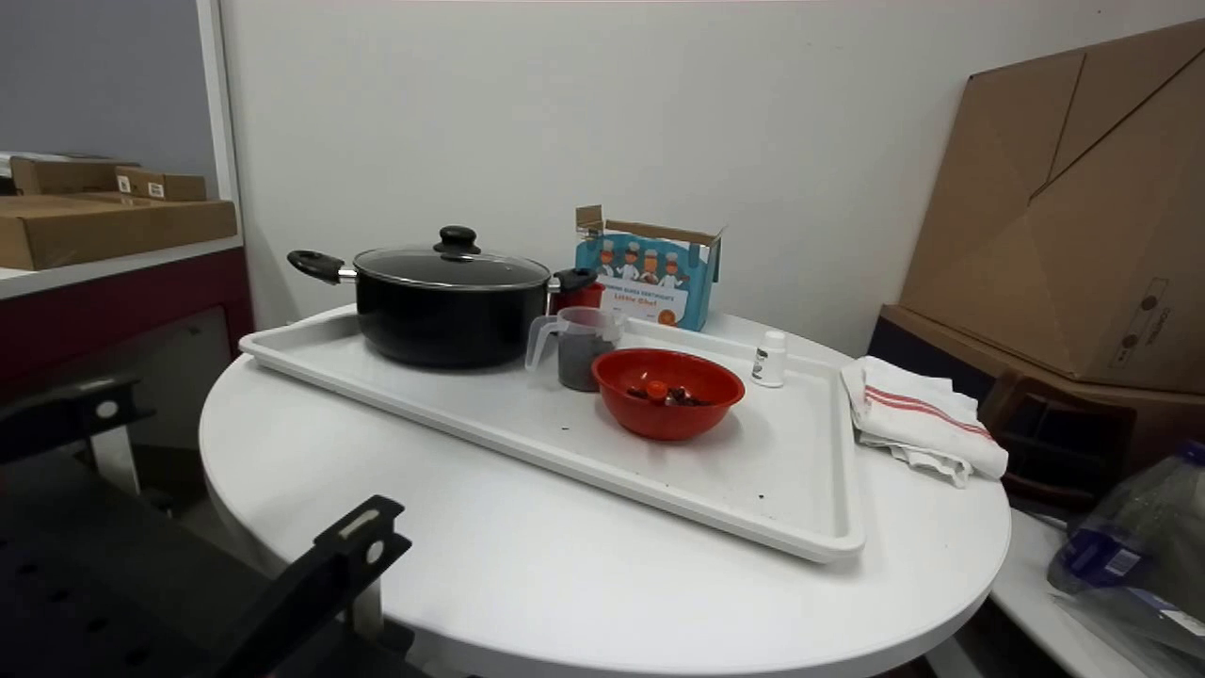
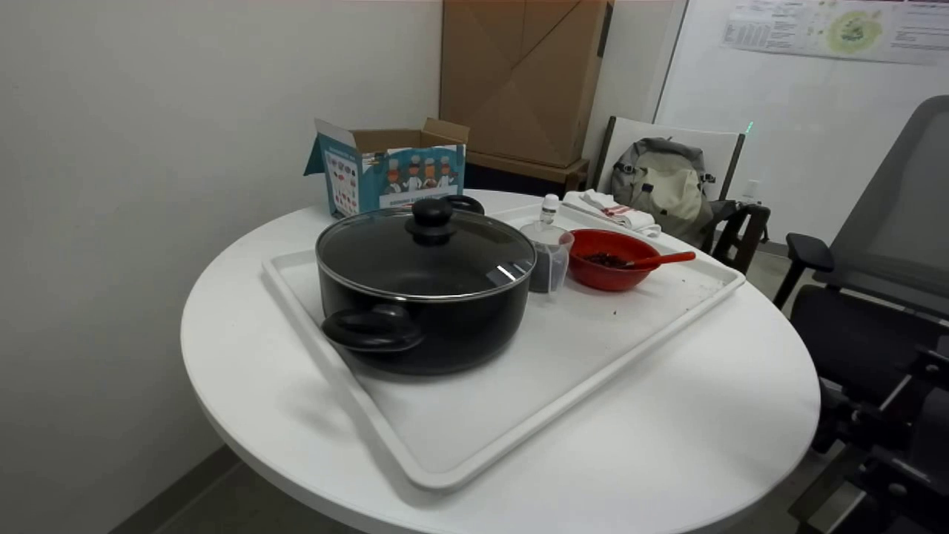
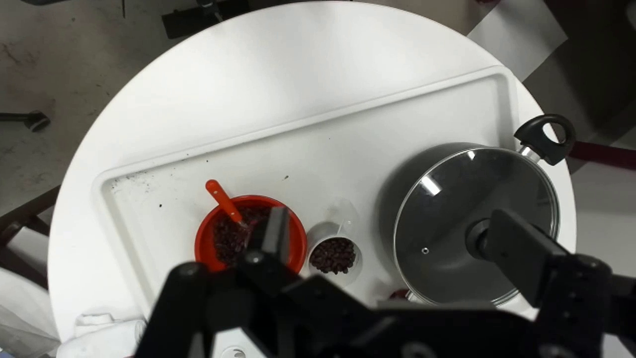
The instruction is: Use the spoon to scoop some things from the bowl and put in the jug
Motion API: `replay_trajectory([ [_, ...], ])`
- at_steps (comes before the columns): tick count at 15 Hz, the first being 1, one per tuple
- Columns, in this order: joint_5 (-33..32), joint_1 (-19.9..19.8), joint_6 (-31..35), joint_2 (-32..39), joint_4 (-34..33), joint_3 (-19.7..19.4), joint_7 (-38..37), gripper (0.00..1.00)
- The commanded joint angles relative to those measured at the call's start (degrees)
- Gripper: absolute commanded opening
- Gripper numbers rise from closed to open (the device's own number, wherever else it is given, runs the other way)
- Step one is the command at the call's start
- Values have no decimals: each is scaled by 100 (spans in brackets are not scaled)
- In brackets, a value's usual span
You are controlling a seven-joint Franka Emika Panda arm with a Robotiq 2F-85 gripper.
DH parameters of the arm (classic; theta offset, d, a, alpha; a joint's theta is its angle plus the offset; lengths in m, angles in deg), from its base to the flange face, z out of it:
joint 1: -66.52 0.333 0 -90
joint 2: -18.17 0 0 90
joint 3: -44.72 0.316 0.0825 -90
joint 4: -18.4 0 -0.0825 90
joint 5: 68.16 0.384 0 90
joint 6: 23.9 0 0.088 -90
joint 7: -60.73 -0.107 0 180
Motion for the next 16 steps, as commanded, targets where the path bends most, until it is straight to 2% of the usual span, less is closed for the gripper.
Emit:
replay_trajectory([
  [1, -94, 31, -390, 555, -552, -105, 402, 100],
  [8, -241, -78, -1091, 1287, -1345, -319, 897, 100],
  [13, -505, -209, -1748, 1938, -2211, -494, 1511, 100],
  [16, -962, -306, -1634, 2231, -2440, -545, 1692, 100],
])
